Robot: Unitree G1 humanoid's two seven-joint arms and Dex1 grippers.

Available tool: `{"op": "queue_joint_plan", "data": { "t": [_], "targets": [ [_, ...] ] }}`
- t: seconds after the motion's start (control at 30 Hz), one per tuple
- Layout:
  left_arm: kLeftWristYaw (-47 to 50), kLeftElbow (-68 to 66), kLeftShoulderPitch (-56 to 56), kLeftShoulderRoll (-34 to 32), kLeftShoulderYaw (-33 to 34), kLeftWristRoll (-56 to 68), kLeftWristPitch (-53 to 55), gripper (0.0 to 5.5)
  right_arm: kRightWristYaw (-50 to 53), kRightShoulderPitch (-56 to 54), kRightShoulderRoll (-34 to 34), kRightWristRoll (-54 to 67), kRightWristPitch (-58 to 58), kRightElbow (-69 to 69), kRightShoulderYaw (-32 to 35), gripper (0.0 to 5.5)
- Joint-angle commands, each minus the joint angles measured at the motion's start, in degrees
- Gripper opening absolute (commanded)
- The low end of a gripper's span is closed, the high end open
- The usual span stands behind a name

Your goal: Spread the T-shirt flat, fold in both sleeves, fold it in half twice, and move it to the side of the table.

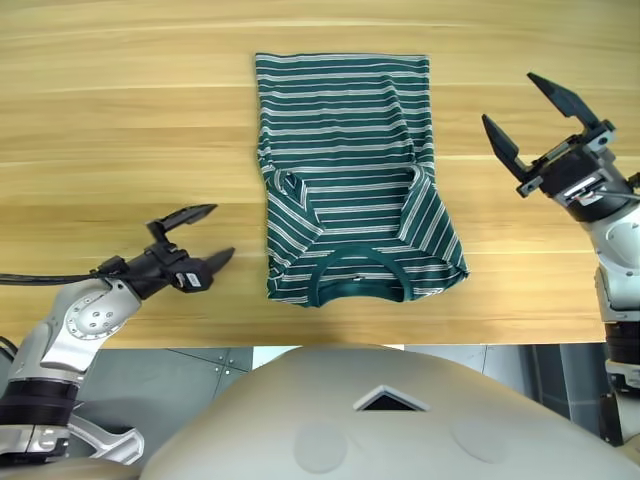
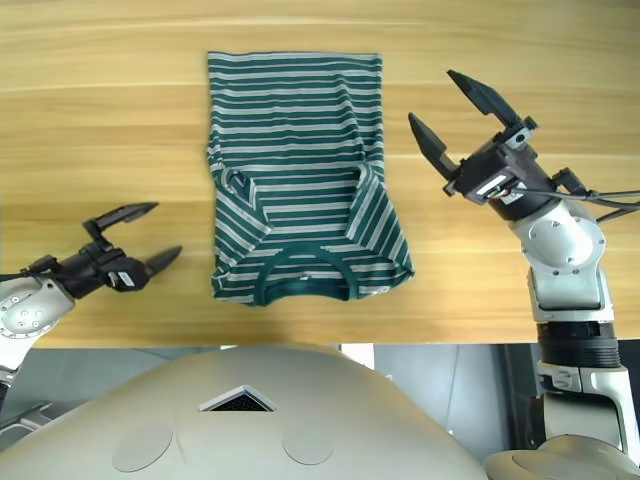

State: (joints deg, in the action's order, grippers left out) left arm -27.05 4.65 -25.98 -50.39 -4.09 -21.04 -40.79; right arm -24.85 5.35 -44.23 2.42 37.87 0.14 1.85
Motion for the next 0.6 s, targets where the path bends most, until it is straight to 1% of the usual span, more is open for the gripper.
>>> {"op": "queue_joint_plan", "data": {
  "t": [0.03,0.2,0.47,0.53,0.57,0.6],
  "targets": [
    [-5.45,4.74,-2.49,-1.14,-4.24,0.23,2.25,4.58,-1.39,-3.76,0.07,-2.00,0.49,6.12,0.66,2.60],
    [-7.30,6.58,-3.61,-0.30,-7.34,0.37,3.63,4.58,-2.47,-5.51,-0.20,-2.13,1.74,10.20,1.15,2.60],
    [-7.16,1.94,0.97,1.89,-12.94,-1.93,3.50,4.58,-3.34,-5.25,-0.17,-2.42,2.45,12.10,1.83,2.60],
    [-6.83,0.63,1.98,2.12,-13.83,-2.29,3.22,4.27,-3.53,-5.16,-0.09,-2.38,2.38,11.89,1.87,2.64],
    [-6.85,0.21,2.13,1.90,-13.96,-2.08,3.13,3.99,-3.62,-5.06,-0.11,-2.29,2.31,11.68,1.90,2.64],
    [-6.87,-0.04,2.09,1.51,-13.99,-1.77,3.02,3.83,-3.65,-4.95,-0.11,-2.24,2.15,11.46,1.96,2.64]
  ]
}}
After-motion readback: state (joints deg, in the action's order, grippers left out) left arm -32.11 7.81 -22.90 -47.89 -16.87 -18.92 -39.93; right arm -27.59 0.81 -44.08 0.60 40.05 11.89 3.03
